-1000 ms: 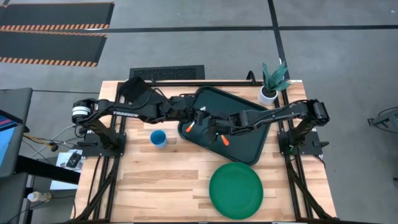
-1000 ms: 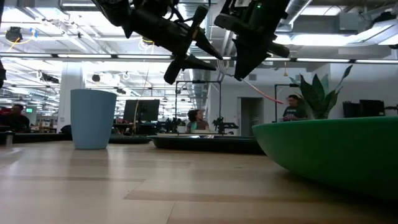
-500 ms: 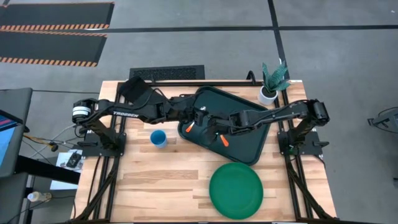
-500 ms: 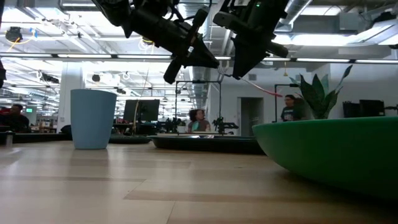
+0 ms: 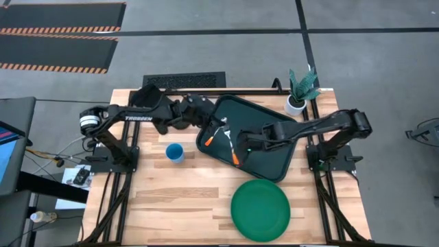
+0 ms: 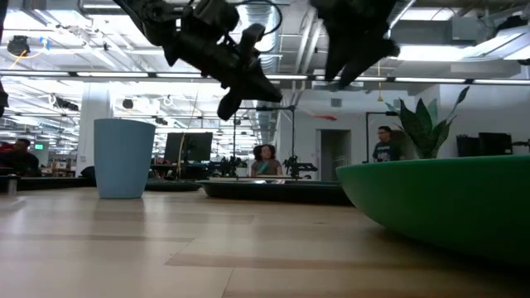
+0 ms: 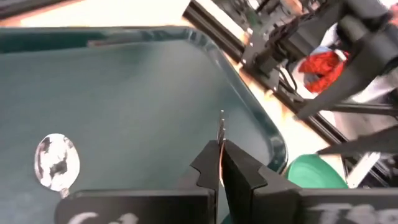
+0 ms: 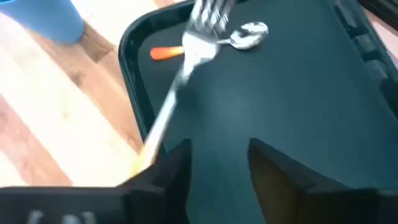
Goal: Pick and place plate/cup/fork/spoon on tray
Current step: Put the orange fork on the right side of the spoon on the black serving tray
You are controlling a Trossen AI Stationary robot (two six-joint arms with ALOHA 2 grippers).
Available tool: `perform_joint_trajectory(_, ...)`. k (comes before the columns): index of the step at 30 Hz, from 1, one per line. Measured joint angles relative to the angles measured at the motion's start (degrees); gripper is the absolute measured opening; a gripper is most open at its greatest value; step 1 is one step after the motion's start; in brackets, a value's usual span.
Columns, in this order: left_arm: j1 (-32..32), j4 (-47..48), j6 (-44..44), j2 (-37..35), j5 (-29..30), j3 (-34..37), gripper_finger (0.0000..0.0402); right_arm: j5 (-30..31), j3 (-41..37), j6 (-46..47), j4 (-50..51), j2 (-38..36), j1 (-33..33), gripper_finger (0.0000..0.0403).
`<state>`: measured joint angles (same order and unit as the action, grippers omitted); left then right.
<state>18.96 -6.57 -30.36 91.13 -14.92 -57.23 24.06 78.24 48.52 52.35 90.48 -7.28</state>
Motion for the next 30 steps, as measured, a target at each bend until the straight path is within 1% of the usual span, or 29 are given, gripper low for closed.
perform_joint_trajectory(4, 4.3, 0.4, 2.1, 0.0, -6.9, 0.0, 0.0, 0.2, 0.0, 4.1, 6.4, -4.4, -1.9, 0.0236)
perform_joint_trajectory(5, 5.2, 1.5, 3.5, 0.0, -8.2, -0.3, 0.0, 0.6, 0.0, 5.1, 7.7, -5.5, -2.5, 0.0242)
perform_joint_trajectory(7, 6.8, 7.2, 8.2, 0.4, -9.5, -2.3, 0.0, 2.3, 0.0, 7.6, 10.1, -7.6, -4.0, 0.0248)
perform_joint_trajectory(10, 8.8, 19.4, 18.0, 3.6, -11.7, -9.8, 0.0, 5.6, 0.0, 11.3, 12.9, -10.1, -6.2, 0.0247)
perform_joint_trajectory(13, 10.0, 31.4, 27.9, 9.9, -12.1, -20.9, 0.0, 8.1, 0.0, 14.4, 15.0, -11.6, -8.0, 0.0243)
perform_joint_trajectory(16, 11.0, 40.3, 35.2, 17.4, -12.7, -32.0, 0.0, 9.3, 0.0, 16.6, 15.6, -12.1, -9.0, 0.024)
perform_joint_trajectory(19, 11.7, 47.5, 40.7, 24.2, -16.7, -40.3, 0.0, 9.5, 0.0, 18.1, 15.8, -11.7, -9.7, 0.024)
perform_joint_trajectory(22, 12.1, 52.5, 46.9, 29.5, -20.0, -45.6, 0.0, 9.5, -0.1, 19.7, 16.1, -10.9, -10.6, 0.024)
perform_joint_trajectory(25, 12.4, 54.2, 51.1, 33.6, -21.7, -48.7, 0.0, 9.3, -0.2, 21.9, 16.5, -9.2, -11.0, 0.024)
perform_joint_trajectory(28, 12.7, 54.1, 51.6, 36.7, -24.7, -50.7, 0.0, 9.2, 0.0, 23.6, 16.3, -7.8, -11.5, 0.024)
perform_joint_trajectory(30, 12.6, 52.8, 51.6, 37.9, -25.2, -51.4, 0.0, 9.0, -0.1, 24.7, 16.2, -6.7, -11.5, 0.024)
